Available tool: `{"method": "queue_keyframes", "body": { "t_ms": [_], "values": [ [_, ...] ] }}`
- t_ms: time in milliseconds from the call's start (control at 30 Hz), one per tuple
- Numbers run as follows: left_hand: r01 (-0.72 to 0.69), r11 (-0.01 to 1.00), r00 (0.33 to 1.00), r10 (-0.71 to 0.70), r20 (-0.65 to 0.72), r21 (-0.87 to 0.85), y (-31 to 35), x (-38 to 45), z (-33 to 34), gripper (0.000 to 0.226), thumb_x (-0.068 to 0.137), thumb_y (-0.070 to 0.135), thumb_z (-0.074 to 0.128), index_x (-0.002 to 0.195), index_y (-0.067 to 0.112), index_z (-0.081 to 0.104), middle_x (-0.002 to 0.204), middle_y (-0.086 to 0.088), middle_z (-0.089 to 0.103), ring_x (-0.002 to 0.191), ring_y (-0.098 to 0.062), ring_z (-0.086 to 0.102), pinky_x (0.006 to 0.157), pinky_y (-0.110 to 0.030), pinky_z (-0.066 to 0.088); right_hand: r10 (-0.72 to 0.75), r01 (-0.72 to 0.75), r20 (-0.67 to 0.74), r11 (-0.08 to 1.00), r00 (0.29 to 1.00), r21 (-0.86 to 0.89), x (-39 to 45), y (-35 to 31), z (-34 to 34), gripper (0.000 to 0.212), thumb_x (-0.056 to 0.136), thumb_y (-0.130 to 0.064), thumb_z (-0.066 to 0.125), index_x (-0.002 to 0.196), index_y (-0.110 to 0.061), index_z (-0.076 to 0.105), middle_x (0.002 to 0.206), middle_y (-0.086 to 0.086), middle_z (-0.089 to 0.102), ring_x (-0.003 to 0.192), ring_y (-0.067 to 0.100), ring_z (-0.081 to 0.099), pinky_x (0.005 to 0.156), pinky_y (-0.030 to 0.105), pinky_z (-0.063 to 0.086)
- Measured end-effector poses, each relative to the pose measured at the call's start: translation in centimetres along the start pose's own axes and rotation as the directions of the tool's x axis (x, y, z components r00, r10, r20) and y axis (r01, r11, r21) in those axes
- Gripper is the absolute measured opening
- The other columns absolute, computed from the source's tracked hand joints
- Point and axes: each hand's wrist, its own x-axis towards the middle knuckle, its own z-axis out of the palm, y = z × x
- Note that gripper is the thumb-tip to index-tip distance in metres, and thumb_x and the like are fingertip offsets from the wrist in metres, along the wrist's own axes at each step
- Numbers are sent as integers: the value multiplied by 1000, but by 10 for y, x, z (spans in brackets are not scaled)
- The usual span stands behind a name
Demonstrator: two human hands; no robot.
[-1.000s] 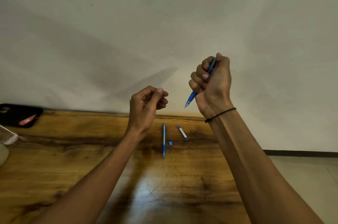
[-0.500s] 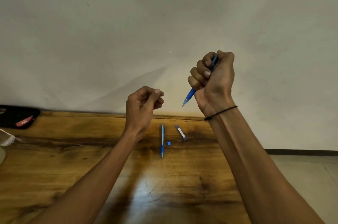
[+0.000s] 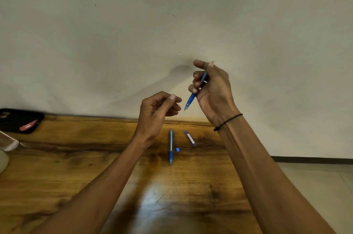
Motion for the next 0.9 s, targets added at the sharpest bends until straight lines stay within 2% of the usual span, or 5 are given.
{"method": "queue_keyframes", "body": {
  "t_ms": [267,400,533,700,900],
  "values": [
    [82,983,992,-96,79,166,-10,-2,8,8,93,28,77,99,23,81,83,11,79,82,-12,77,74,-28,66,43,-52,-59,987,997,-153,2,41,-7,33,110,-15,46,122,9,65,81,7,55,69,15,57,69,28,56],
    [157,973,986,-165,35,168,-18,-1,1,7,91,31,79,96,27,82,81,9,80,79,-10,78,73,-27,66,-15,-41,-98,840,995,-541,2,54,-18,17,100,-15,67,104,0,72,85,8,64,80,20,62,78,41,63],
    [234,935,964,-258,58,266,-25,-3,1,11,90,29,81,98,22,83,80,8,81,75,-9,78,77,-35,67,14,-82,-111,763,994,-641,-3,60,-28,19,92,-11,77,101,5,74,80,13,73,71,28,74,67,32,64],
    [326,848,901,-412,134,418,-31,-1,0,23,92,44,75,93,21,82,77,8,80,74,-7,78,82,-38,67,-22,-70,-95,516,995,-854,-1,71,-43,29,82,-25,88,94,-4,73,87,13,77,79,30,77,80,50,63],
    [379,707,873,-487,23,597,-44,-3,-8,29,98,48,67,101,22,79,79,6,79,70,-8,76,82,-40,65,114,-127,-119,67,986,-990,-13,98,-75,40,79,-32,89,103,-12,64,101,10,73,92,29,72,83,45,61]
  ]
}}
